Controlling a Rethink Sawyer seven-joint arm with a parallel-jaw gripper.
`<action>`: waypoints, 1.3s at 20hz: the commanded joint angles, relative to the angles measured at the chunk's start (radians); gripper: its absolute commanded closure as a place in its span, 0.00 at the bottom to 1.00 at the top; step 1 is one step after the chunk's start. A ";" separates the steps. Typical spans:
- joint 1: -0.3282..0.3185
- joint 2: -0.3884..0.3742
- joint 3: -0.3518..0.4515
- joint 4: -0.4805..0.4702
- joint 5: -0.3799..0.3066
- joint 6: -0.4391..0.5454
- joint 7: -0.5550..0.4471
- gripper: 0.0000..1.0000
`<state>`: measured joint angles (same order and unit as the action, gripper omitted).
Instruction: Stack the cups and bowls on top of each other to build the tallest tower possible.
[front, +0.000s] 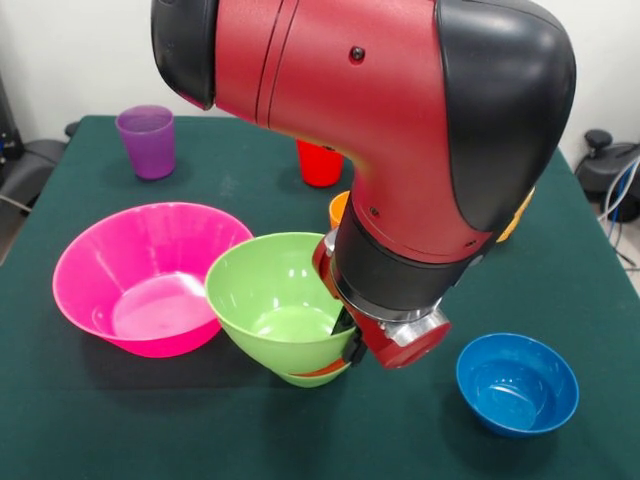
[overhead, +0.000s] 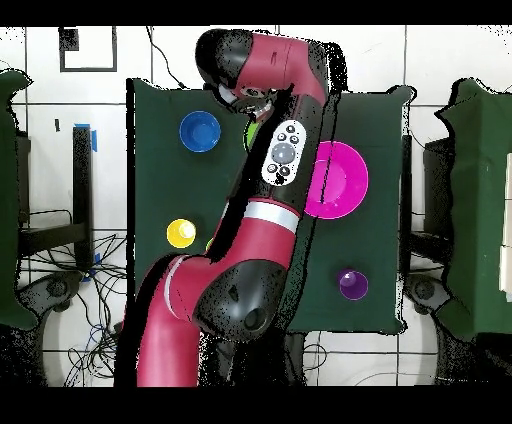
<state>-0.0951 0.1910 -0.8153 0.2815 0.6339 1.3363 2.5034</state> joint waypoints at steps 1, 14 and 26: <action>0.017 -0.052 0.068 0.078 -0.037 0.120 -0.037 1.00; 0.019 -0.060 0.067 0.066 -0.029 0.164 -0.037 1.00; 0.024 -0.008 0.076 0.040 0.002 0.087 0.056 1.00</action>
<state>-0.0936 0.1637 -0.8150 0.2825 0.6353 1.4007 2.5034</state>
